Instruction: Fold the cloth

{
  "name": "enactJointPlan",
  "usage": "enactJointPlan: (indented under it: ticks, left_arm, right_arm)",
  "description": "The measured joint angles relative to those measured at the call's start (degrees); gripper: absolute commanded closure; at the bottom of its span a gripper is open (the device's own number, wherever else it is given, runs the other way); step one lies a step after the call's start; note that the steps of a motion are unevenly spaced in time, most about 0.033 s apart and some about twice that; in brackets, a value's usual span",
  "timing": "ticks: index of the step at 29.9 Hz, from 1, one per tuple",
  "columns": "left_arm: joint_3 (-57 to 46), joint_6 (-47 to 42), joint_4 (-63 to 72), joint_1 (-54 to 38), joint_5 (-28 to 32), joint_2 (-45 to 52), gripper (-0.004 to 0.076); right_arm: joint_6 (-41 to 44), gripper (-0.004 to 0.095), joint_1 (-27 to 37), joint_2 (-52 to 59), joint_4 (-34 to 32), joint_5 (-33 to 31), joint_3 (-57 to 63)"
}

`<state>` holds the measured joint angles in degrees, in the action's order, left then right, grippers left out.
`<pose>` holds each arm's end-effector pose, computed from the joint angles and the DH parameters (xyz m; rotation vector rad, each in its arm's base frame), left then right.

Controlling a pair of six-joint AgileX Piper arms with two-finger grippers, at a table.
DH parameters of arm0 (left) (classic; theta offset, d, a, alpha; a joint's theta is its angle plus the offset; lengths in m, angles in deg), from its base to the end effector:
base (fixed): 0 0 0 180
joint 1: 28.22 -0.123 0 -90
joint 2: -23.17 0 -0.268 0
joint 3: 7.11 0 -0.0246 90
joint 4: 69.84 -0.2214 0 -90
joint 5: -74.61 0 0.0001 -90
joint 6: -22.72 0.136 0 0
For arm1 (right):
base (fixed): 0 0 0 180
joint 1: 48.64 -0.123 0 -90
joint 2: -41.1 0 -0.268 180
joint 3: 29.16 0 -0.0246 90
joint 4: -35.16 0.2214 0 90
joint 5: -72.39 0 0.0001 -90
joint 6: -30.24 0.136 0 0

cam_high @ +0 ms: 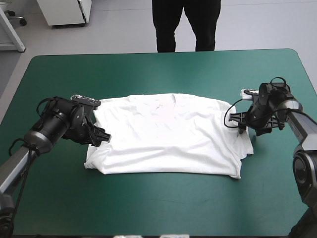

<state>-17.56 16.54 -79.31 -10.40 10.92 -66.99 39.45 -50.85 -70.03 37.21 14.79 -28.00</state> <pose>0.2536 -0.0604 0.2451 0.3624 2.8150 0.1388 0.3342 0.0170 0.1779 0.2056 2.9612 0.0732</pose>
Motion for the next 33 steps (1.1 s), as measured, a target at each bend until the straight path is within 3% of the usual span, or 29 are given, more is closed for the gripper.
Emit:
enactJointPlan:
  ticks: [4, 10, 25, 33]
  left_arm:
    - [0.0, 0.0, 0.0, 0.0, 0.0, 0.0, 0.0199]
    - [0.0, 0.0, 0.0, 0.0, -0.5, 0.0, 0.0199]
    - [0.0, 0.0, 0.0, 0.0, -0.9, 0.0, 0.0199]
    - [0.0, 0.0, 0.0, 0.0, -0.9, 0.0, 0.0199]
  right_arm:
    - [-0.4, 0.0413, 0.0, -2.2, 1.0, 0.4, -0.3]
    - [-0.5, 0.0925, 0.0, -2.9, 1.1, 0.0, -0.9]
    - [-1.0, 0.0925, 0.1, -1.7, 3.4, -0.2, -1.8]
    - [-1.0, 0.0925, -5.8, 2.5, 5.3, -1.1, -6.2]
